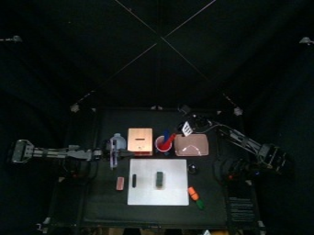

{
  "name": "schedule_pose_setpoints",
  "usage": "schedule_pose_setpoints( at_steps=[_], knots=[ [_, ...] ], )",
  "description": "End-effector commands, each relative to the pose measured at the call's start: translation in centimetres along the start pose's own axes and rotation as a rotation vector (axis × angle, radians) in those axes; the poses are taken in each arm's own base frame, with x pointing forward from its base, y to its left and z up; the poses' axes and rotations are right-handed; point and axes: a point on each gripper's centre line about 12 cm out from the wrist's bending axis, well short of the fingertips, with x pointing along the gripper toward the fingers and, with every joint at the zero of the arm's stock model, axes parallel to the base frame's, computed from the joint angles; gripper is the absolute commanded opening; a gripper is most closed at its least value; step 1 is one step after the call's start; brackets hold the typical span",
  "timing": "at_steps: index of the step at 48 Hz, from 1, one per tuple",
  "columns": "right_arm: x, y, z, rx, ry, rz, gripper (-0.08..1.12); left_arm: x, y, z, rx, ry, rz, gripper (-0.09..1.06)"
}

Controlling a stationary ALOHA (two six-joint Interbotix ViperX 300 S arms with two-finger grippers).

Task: Cut the sushi into 4 pieces with the knife
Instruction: Pick up the knife at its handle with right hand

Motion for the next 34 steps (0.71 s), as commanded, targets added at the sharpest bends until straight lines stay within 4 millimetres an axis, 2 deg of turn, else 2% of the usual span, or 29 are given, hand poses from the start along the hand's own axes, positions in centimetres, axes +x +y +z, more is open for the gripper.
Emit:
schedule_pose_setpoints(
  at_steps=[1, 10, 14, 21, 34],
  knots=[
    [-0.5, 0.3, 1.6, 0.032, 0.023, 0.047, 0.68, 0.1, 0.1, 0.6, 0.001, -0.022, 0.004, -0.03],
    [1.3, -0.9, 2.3, 0.042, 0.098, 0.093, 0.91, 0.1, 0.1, 0.4, 0.003, -0.017, 0.006, -0.03],
    [2.2, -1.5, 2.5, 0.032, 0.145, 0.104, 0.96, 0.0, 0.1, 0.2, 0.003, -0.011, 0.006, -0.03],
    [4.2, -3.2, 2.1, 0.022, 0.277, 0.108, 0.96, -0.1, 0.1, -0.2, 0.002, -0.003, 0.005, -0.03],
    [6.8, -4.1, 2.7, 0.004, 0.405, 0.104, 0.96, -0.1, 0.2, -0.3, 0.002, 0.0, 0.005, -0.03]
  ],
)
